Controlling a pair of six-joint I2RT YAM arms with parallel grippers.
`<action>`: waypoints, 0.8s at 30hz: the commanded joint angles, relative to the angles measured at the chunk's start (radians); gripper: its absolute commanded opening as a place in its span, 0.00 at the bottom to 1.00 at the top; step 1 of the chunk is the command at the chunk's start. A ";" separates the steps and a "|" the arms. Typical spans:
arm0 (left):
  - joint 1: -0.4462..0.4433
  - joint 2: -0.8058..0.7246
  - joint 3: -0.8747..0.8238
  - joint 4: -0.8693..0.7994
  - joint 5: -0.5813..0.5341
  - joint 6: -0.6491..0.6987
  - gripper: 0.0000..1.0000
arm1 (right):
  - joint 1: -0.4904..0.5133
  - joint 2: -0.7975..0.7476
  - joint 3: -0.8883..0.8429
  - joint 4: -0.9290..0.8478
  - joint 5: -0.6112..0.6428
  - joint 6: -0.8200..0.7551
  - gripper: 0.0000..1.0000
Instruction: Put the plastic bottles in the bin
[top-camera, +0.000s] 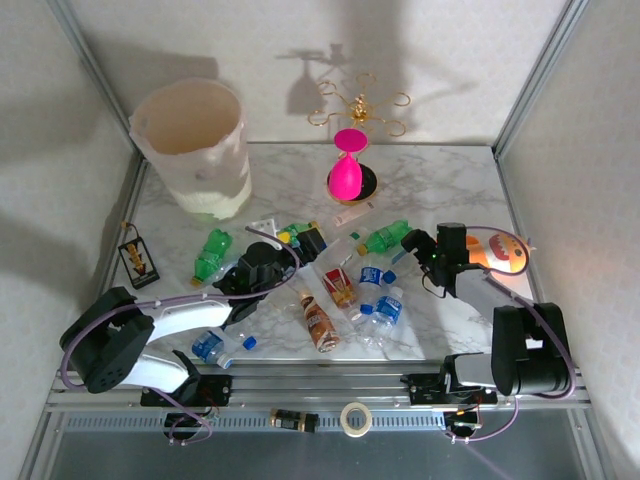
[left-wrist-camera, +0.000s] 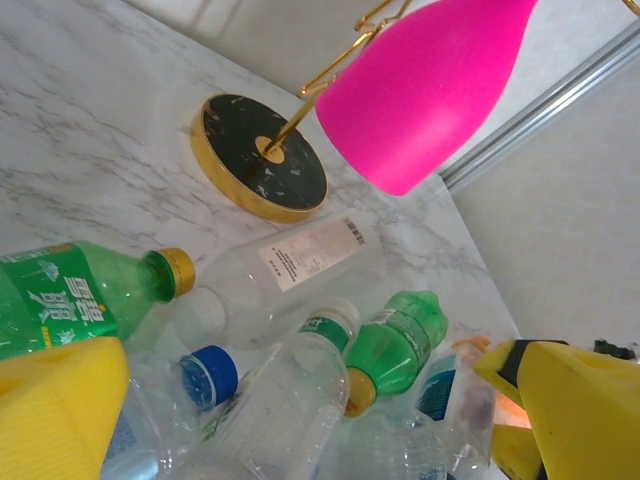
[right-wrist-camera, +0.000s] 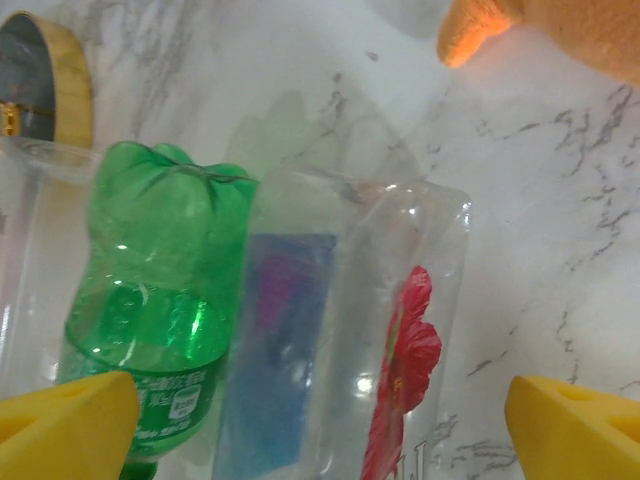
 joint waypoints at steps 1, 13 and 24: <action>-0.014 0.005 0.015 0.006 -0.010 -0.015 1.00 | 0.005 0.021 0.006 0.051 -0.002 0.047 0.93; -0.019 -0.050 -0.018 -0.032 -0.039 -0.011 0.99 | 0.006 0.102 -0.020 0.096 0.053 0.068 0.91; -0.019 -0.112 -0.046 -0.063 -0.092 0.005 1.00 | 0.005 0.181 -0.037 0.144 0.039 0.059 0.72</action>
